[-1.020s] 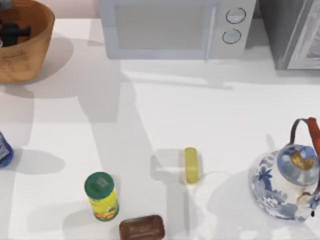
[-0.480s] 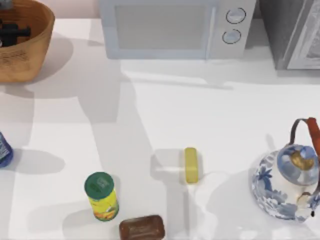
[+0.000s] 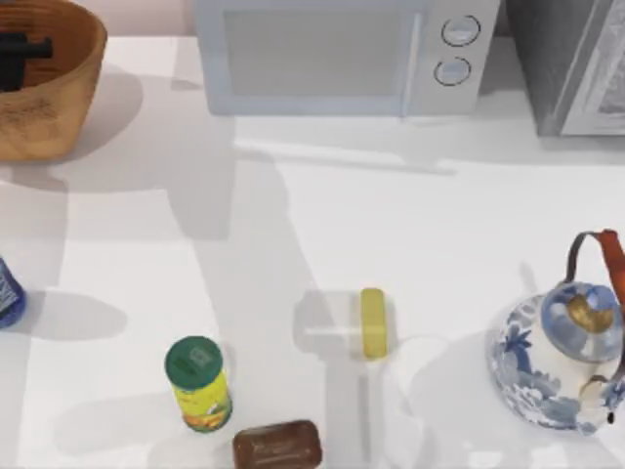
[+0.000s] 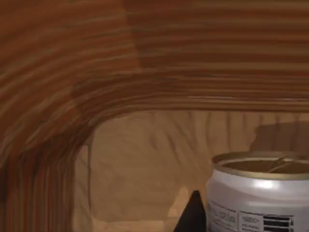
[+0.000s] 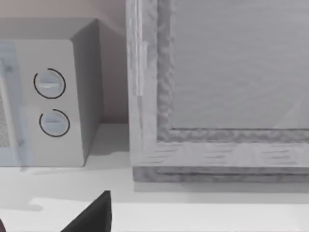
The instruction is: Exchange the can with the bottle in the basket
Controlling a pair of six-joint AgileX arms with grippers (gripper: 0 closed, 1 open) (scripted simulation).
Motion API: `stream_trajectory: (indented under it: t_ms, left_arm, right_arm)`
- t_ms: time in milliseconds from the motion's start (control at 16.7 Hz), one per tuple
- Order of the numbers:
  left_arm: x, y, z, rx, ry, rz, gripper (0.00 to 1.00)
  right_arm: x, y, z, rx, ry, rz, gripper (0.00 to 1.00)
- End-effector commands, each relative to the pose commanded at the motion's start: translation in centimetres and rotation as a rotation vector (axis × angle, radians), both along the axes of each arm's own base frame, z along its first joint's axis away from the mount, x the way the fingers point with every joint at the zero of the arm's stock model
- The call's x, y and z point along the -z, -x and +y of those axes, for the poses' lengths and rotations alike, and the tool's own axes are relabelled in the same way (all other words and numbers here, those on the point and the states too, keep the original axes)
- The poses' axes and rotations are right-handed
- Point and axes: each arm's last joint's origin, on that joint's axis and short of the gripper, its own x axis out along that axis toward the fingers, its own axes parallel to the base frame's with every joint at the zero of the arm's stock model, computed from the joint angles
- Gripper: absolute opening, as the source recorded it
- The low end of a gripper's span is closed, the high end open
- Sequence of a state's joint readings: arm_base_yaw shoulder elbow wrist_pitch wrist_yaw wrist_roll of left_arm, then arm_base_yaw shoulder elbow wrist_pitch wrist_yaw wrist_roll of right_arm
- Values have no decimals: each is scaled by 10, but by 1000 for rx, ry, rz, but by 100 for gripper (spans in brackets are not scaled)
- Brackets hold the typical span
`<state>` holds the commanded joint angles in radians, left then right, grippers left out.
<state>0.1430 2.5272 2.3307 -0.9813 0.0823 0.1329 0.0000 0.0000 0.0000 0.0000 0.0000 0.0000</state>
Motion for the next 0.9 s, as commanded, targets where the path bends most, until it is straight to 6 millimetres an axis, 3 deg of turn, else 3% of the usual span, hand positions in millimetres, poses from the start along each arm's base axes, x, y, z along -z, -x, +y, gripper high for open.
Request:
stream_trajectory:
  t_ms: [180, 360, 540, 660, 780, 900]
  left_arm:
    - [-42, 22, -6, -30, -25, -98, 0]
    - [-98, 69, -20, -50, -50, -241, 0]
    - [-148, 143, -38, -60, -66, -419, 0]
    - [-165, 203, -50, -62, -71, -547, 0]
    - [-166, 264, -60, -61, -71, -675, 0]
    - [-151, 319, -68, -57, -66, -797, 0]
  right_arm:
    - [0, 0, 0, 0, 0, 0, 100]
    - [0, 0, 0, 0, 0, 0, 100]
    - [0, 0, 0, 0, 0, 0, 100]
    - [0, 0, 0, 0, 0, 0, 100]
    - [0, 0, 0, 0, 0, 0, 100]
    - [0, 0, 0, 0, 0, 0, 100]
